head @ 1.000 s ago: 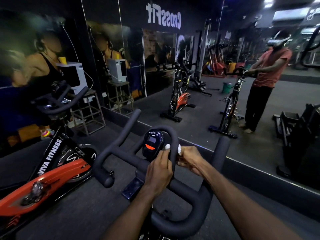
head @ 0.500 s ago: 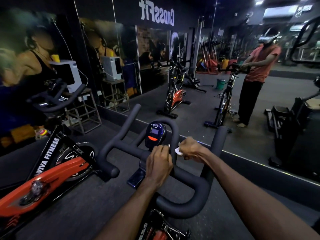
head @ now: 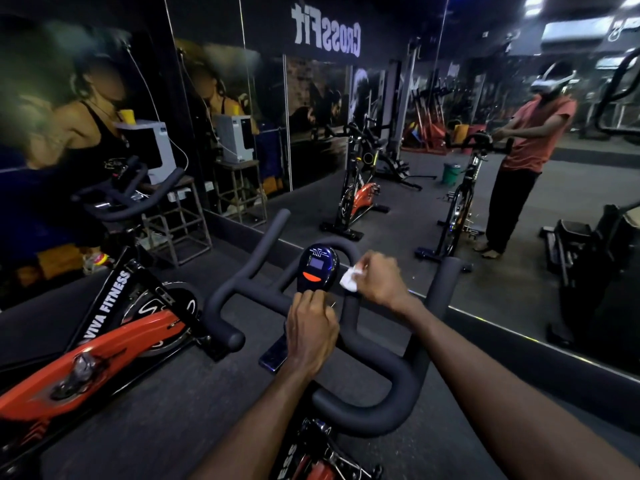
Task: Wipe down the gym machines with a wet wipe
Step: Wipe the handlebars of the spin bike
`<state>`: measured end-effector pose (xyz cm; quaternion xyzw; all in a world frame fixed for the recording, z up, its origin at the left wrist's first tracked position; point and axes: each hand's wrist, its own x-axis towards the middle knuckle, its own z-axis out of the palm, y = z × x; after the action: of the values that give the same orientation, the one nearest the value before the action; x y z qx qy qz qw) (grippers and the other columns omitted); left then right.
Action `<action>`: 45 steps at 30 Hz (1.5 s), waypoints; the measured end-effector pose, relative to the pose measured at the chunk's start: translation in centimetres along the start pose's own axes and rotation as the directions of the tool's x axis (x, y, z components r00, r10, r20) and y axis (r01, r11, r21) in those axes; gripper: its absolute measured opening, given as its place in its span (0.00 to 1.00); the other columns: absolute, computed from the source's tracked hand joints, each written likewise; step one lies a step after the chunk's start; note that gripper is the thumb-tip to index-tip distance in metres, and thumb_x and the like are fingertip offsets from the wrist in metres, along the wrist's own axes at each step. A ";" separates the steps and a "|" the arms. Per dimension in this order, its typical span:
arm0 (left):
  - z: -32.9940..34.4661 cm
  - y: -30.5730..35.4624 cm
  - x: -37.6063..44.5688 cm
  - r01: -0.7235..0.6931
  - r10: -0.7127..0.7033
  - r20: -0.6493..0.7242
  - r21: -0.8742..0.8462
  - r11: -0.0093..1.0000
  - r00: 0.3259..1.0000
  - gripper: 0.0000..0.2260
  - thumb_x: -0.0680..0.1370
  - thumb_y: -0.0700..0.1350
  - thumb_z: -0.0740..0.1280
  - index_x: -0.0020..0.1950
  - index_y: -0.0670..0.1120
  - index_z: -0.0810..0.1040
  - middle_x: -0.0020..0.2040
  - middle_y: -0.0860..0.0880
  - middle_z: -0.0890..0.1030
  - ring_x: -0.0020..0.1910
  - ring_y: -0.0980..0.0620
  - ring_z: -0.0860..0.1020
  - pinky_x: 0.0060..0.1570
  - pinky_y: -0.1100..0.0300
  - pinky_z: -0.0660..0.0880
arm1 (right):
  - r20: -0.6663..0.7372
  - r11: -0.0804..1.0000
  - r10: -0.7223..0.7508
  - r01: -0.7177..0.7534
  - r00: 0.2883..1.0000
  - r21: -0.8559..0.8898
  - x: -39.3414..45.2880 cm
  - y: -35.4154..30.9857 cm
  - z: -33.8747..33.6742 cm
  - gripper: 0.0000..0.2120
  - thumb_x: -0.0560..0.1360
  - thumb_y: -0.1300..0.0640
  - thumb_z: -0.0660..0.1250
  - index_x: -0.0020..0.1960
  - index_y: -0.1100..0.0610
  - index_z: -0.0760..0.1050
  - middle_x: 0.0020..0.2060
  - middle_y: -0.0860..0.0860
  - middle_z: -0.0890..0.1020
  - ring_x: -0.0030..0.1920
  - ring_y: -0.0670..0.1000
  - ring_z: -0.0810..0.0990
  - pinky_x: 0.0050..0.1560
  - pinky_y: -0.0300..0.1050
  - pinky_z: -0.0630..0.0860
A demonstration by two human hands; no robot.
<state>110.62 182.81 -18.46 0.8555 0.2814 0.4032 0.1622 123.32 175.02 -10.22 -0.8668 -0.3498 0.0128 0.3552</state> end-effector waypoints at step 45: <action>-1.7 -8.5 8.2 0.679 -0.557 0.409 -0.575 0.457 0.722 0.10 0.80 0.33 0.58 0.42 0.39 0.76 0.30 0.45 0.77 0.27 0.50 0.76 0.33 0.56 0.79 | 0.339 0.237 -0.732 0.688 0.590 -0.686 1.5 -6.7 8.0 0.11 0.70 0.47 0.68 0.34 0.52 0.80 0.36 0.49 0.78 0.45 0.54 0.72 0.41 0.49 0.69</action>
<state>110.54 194.64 -16.74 0.5966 0.3866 0.3192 0.6267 118.28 184.14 -11.73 -0.6732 -0.6626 -0.3204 -0.0710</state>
